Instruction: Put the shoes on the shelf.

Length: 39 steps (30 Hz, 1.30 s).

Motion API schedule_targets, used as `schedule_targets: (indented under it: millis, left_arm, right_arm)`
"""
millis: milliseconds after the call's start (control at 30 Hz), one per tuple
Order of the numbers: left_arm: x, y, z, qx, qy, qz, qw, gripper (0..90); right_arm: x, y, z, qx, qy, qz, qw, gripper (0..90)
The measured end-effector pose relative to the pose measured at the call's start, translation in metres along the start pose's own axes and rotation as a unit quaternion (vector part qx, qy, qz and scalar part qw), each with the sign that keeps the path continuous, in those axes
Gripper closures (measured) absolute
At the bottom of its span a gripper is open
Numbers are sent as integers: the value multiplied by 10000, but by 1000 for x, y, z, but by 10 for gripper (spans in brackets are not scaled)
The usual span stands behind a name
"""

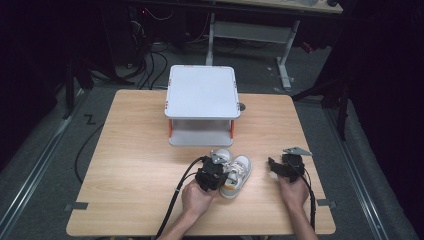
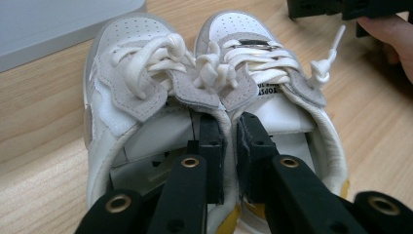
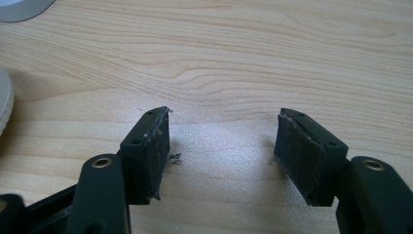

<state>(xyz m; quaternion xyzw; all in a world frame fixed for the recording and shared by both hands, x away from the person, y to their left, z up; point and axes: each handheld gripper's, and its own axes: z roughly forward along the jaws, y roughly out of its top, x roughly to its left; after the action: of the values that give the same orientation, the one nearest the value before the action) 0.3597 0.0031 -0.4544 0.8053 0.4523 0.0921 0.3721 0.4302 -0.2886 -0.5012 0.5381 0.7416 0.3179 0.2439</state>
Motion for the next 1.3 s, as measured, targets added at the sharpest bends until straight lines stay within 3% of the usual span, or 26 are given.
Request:
schedule_targets:
  millis: [233, 333, 467, 733, 1000, 1300]
  left_arm:
    - [2, -6, -10, -23, -105, 257, 9996, 824]
    - [3, -8, -14, -70, -166, 280, 9994, 823]
    - [8, -10, -23, -142, -371, 165, 9991, 823]
    - [17, -12, -41, -263, -335, 297, 9987, 824]
    - [28, -12, -48, -365, -213, 186, 9989, 824]
    - [41, -8, -58, -460, -37, 161, 9988, 824]
  right_arm:
    - [0, 0, 0, 0, 0, 0, 10000, 376]
    - [0, 0, 0, 0, -1, 3, 10000, 376]
    - [0, 0, 0, 0, 0, 3, 10000, 376]
    - [0, 0, 0, -1, -2, 3, 10000, 375]
    - [0, 0, 0, -3, 17, -8, 10000, 384]
    - [4, -2, -3, -103, 77, -270, 9996, 562]
